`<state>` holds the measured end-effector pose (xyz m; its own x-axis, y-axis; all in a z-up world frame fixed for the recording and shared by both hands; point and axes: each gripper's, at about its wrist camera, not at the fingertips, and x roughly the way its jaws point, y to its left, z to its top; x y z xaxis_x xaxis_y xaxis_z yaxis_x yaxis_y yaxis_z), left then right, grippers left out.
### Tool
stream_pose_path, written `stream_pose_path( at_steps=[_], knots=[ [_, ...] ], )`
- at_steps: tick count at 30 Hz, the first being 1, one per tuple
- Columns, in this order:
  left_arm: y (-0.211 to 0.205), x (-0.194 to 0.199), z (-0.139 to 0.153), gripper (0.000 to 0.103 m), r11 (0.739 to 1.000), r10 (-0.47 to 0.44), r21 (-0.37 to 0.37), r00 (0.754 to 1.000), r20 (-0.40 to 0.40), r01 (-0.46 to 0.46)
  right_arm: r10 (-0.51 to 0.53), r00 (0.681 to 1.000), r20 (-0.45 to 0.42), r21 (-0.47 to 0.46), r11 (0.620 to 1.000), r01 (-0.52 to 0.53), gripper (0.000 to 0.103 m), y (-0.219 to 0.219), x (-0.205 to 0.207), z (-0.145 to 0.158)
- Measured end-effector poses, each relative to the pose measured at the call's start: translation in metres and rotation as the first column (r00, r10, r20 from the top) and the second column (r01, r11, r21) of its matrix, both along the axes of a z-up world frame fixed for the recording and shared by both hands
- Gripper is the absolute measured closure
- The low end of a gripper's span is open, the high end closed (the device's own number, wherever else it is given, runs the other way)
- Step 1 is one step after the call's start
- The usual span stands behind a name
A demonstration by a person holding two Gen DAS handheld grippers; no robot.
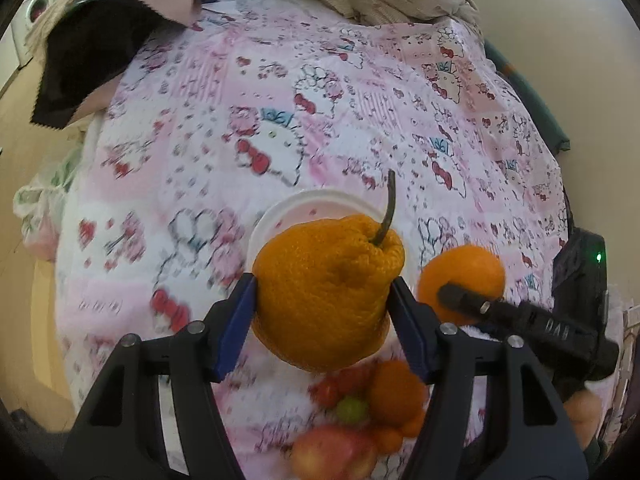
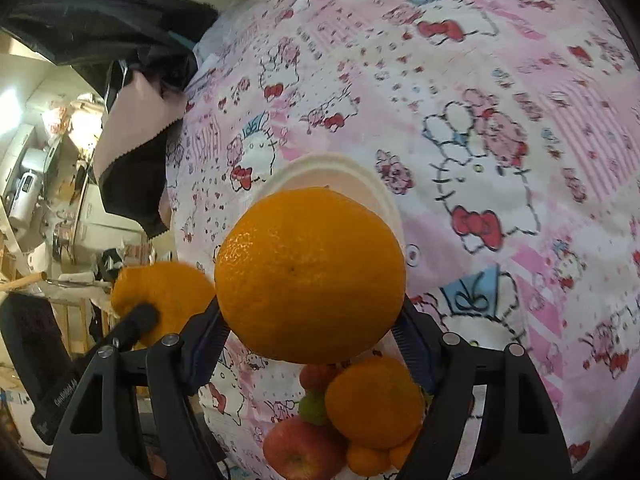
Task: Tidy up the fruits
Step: 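Place the citron and orange onto the pink plate with both grippers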
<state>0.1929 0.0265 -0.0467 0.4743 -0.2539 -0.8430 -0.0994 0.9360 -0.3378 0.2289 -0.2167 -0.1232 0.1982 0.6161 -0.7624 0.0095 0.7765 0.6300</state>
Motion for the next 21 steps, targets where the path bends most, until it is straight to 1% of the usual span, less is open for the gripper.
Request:
stream_pose_path(
  at_steps=[3,6,9,13,15,18,20,21],
  knots=[
    [-0.008,0.026,-0.014,0.041,1.000,-0.008,0.012,1.000,-0.004,0.008,0.041,0.999,-0.020,-0.015,0.999,-0.041,0.025,0.012,0.016,-0.012],
    [-0.014,0.050,-0.029,0.041,0.999,-0.021,0.040,1.000,-0.013,0.022,0.064,0.997,-0.040,-0.037,0.997,-0.065,0.025,0.018,0.031,-0.023],
    [-0.010,0.066,-0.042,0.041,1.000,0.000,0.028,0.999,-0.033,0.001,0.068,0.996,-0.063,-0.050,0.996,-0.072,0.025,0.022,0.042,-0.032],
    [-0.007,0.073,-0.053,0.041,1.000,0.004,0.018,0.999,-0.050,-0.003,0.084,0.993,-0.085,-0.066,0.994,-0.090,0.025,0.028,0.052,-0.042],
    [-0.007,0.074,-0.058,0.041,1.000,0.008,0.020,0.999,-0.052,-0.007,0.095,0.989,-0.111,-0.067,0.992,-0.102,0.024,0.031,0.055,-0.049],
    [-0.006,0.075,-0.067,0.041,1.000,0.010,0.019,0.998,-0.069,-0.008,0.088,0.984,-0.153,-0.059,0.993,-0.098,0.024,0.032,0.056,-0.060],
    [-0.006,0.075,-0.069,0.040,1.000,0.009,0.021,0.998,-0.060,-0.008,0.093,0.984,-0.149,-0.049,0.994,-0.101,0.024,0.035,0.059,-0.060],
    [-0.006,0.075,-0.069,0.040,1.000,0.008,0.028,0.998,-0.056,-0.006,0.098,0.983,-0.154,-0.027,0.994,-0.103,0.023,0.036,0.060,-0.061]
  ],
)
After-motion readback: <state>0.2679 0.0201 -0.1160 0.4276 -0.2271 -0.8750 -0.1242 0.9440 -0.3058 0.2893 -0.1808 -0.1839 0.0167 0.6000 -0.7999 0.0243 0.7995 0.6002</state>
